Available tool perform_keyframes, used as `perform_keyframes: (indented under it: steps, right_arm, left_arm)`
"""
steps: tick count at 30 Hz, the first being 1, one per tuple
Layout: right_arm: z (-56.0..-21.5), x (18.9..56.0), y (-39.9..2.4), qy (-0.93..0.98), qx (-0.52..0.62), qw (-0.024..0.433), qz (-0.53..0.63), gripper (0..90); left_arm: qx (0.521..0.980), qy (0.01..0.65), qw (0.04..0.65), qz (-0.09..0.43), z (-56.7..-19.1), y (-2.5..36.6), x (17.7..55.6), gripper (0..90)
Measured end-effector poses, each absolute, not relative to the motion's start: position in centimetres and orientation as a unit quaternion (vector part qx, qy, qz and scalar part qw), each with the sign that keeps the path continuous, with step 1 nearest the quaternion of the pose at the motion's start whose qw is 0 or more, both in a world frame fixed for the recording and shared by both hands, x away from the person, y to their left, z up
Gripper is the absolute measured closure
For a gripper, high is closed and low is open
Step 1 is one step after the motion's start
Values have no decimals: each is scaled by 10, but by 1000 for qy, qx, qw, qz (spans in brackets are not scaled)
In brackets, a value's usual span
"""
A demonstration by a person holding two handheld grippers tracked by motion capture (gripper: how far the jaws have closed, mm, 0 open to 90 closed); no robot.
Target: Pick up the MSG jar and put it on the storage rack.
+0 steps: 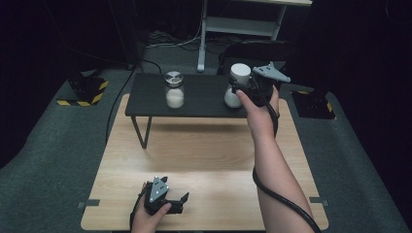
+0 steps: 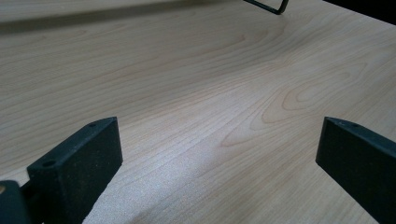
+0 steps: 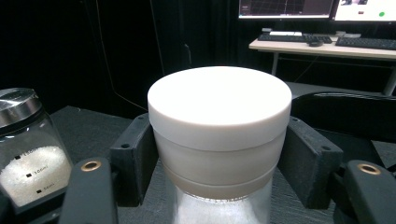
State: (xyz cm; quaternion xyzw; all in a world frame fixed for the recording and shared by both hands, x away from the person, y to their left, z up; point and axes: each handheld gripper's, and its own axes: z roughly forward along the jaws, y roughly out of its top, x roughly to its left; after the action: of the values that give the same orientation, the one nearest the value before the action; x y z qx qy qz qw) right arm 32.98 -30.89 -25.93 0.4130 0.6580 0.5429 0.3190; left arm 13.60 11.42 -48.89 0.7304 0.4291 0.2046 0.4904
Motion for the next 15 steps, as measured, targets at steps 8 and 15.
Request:
perform_keyframes:
  steps: [8, 15]
  right_arm:
    - [-262, 329, -308, 659, 412, 323, 540, 337]
    - [-264, 331, -311, 657, 410, 319, 546, 333]
  left_arm:
    - [731, 429, 490, 206, -489, 114, 136, 5]
    - [731, 428, 490, 206, -489, 114, 135, 5]
